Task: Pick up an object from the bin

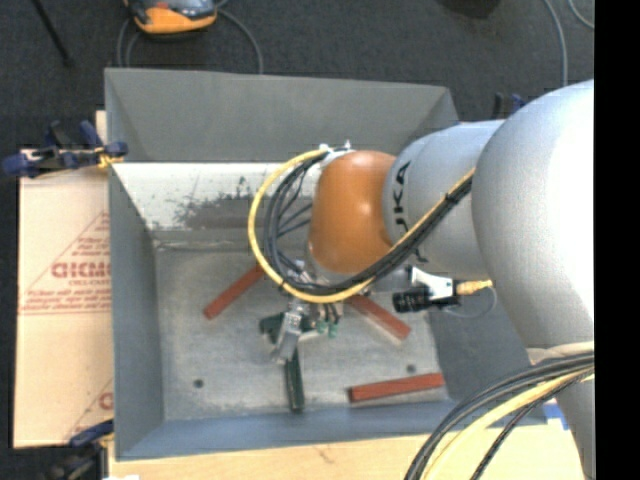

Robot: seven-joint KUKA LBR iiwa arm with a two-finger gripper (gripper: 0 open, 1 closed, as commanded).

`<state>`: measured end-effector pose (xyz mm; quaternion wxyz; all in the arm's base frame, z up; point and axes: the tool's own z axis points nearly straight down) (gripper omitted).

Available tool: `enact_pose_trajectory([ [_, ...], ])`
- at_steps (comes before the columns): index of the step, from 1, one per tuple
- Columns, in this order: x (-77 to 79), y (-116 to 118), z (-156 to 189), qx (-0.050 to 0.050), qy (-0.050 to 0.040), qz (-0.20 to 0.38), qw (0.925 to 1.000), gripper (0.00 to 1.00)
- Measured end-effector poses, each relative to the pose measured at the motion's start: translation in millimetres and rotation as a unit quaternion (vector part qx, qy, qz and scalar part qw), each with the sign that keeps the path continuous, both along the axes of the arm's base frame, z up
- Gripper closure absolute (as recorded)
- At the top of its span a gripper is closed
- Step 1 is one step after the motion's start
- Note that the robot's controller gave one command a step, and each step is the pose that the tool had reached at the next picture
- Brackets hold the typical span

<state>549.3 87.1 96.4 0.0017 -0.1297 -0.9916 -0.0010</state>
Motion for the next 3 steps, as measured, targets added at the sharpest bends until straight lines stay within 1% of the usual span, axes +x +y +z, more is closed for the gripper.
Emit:
enact_pose_trajectory([
  [1, 80.6, 39.8, -20.3, 0.000, -0.0102, 0.118, 0.9930, 1.00],
  [2, 77.3, 39.5, -24.7, -0.001, -0.0048, 0.117, 0.9931, 0.00],
  [3, 80.8, 39.8, -20.6, 0.000, -0.0112, 0.116, 0.9932, 1.00],
])
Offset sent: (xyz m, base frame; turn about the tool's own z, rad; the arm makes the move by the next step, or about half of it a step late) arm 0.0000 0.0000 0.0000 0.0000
